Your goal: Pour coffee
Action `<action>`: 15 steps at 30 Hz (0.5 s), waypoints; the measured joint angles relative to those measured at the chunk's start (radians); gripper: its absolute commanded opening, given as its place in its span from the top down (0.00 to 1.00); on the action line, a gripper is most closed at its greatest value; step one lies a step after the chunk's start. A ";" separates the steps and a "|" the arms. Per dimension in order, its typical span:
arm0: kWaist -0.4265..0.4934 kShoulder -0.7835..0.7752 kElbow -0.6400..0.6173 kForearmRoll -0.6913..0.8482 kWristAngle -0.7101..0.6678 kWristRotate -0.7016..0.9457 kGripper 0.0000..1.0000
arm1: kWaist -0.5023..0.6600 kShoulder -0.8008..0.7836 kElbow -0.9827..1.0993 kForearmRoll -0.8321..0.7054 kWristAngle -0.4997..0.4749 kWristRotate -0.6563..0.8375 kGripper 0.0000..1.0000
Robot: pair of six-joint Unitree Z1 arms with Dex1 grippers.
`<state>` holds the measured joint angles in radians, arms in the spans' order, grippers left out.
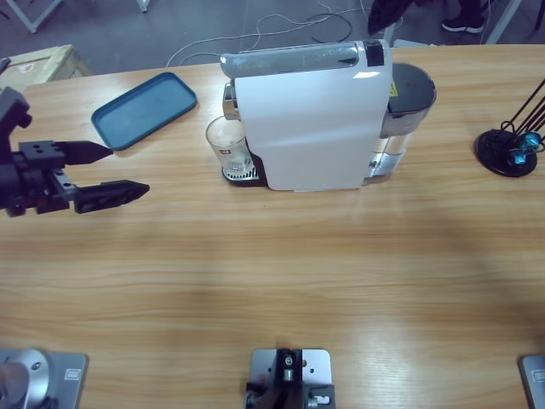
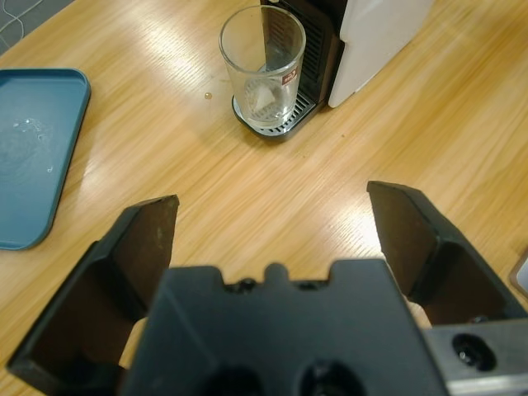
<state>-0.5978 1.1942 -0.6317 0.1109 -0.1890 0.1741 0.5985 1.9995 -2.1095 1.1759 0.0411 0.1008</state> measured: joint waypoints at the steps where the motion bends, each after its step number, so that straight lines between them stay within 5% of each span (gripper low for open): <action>1: 0.000 0.001 0.000 -0.001 0.000 0.000 0.02 | 0.000 0.000 0.000 0.000 0.000 0.000 1.00; 15: 0.000 0.002 0.004 -0.007 0.000 0.000 0.02 | 0.000 0.002 0.001 0.000 -0.007 -0.017 1.00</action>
<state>-0.5978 1.1958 -0.6274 0.1043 -0.1890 0.1741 0.5986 2.0019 -2.1087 1.1759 0.0343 0.0840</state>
